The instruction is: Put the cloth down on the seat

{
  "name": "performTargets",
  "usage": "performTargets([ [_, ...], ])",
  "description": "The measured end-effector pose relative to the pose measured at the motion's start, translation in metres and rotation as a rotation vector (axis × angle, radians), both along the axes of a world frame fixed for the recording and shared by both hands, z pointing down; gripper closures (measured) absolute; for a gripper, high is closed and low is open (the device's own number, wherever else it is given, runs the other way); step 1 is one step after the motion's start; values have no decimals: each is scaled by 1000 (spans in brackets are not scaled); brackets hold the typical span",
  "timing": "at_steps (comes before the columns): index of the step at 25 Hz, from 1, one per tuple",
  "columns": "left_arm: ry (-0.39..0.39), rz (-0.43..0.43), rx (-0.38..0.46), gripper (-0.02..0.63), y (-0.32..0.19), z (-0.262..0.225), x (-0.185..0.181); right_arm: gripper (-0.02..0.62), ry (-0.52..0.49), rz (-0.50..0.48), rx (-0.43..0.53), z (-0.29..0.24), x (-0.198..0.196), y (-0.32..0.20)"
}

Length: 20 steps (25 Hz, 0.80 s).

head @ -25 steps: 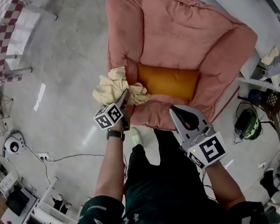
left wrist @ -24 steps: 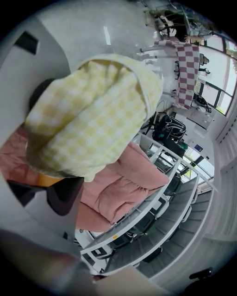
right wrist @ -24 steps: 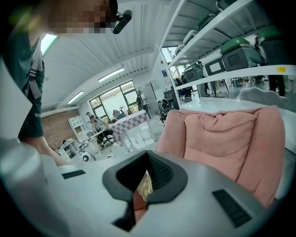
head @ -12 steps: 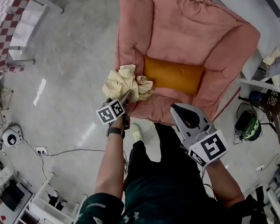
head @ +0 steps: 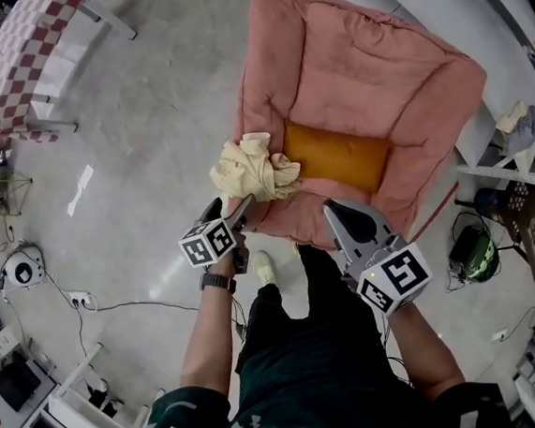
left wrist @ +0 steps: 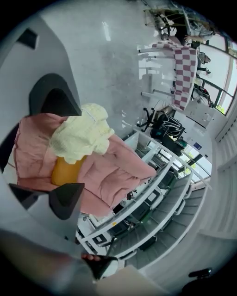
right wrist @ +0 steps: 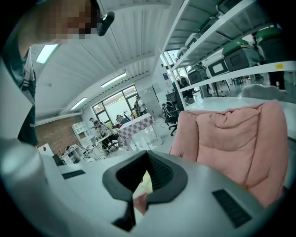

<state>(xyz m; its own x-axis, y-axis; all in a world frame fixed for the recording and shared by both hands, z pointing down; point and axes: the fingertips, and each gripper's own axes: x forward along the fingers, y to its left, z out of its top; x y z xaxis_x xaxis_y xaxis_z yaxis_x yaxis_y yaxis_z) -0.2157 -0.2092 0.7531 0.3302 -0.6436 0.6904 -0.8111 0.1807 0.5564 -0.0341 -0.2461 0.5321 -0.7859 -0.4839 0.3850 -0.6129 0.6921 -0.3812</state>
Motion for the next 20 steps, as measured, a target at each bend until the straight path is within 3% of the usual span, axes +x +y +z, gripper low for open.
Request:
performTargets([
  [6, 100, 75, 177, 155, 1, -89, 18, 592, -15, 55, -33, -12, 0, 15],
  [11, 186, 154, 314, 179, -10, -167, 39, 592, -13, 89, 9, -39, -3, 20],
  [17, 207, 215, 450, 293, -3, -257, 48, 592, -24, 130, 61, -79, -8, 27],
  [20, 187, 217, 512, 389, 6, -291, 46, 592, -30, 145, 103, -98, -9, 33],
])
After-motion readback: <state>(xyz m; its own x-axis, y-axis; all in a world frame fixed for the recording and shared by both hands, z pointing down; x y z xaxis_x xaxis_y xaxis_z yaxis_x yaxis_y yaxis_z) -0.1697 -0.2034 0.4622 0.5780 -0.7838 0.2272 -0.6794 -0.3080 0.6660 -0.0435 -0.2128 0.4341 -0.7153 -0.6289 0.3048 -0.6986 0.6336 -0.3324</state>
